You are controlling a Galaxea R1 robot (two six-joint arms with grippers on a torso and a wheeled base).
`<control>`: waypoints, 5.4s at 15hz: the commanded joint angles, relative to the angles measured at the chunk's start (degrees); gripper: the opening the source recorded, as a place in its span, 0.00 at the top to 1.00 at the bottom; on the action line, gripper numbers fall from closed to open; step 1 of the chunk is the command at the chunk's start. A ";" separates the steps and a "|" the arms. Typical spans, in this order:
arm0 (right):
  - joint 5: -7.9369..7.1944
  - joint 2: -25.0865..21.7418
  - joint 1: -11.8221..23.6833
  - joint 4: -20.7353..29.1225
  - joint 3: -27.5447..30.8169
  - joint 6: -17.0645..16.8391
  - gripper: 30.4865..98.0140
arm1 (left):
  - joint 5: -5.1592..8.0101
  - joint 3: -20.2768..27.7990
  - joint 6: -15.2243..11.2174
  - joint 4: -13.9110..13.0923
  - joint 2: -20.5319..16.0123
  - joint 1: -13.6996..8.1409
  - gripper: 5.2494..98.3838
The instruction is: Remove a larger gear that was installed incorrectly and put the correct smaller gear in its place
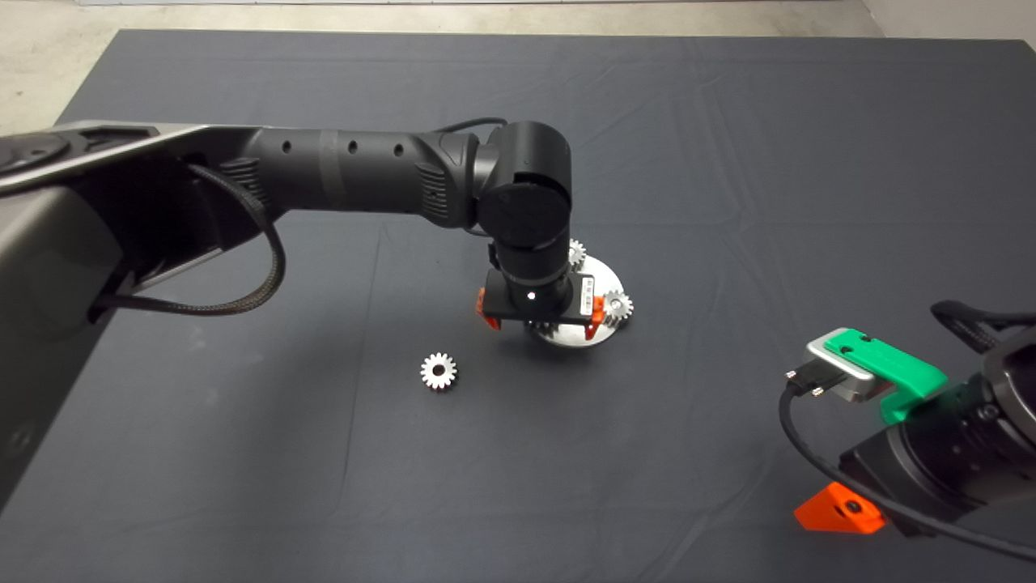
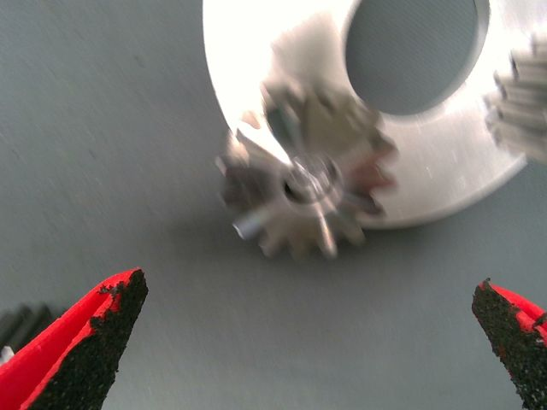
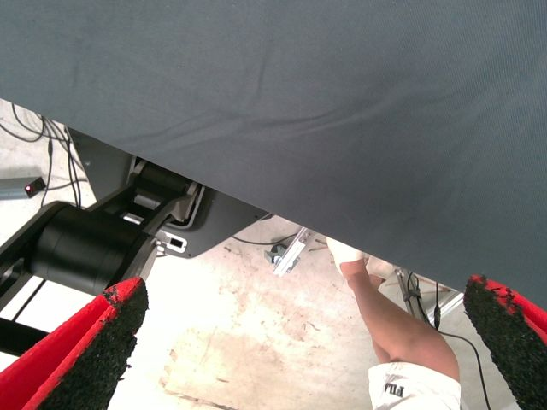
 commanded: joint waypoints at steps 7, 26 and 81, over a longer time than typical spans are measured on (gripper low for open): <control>-2.42 -0.05 0.92 1.72 0.18 0.17 0.00 | 0.25 -6.45 4.71 2.33 1.81 1.25 0.00; -2.51 -0.10 0.96 1.55 0.14 -0.23 0.00 | 0.25 -8.47 6.60 5.89 1.90 1.47 0.00; -2.42 -0.14 1.01 1.46 0.14 -0.31 0.00 | 0.07 -7.70 7.39 5.63 2.07 2.78 0.50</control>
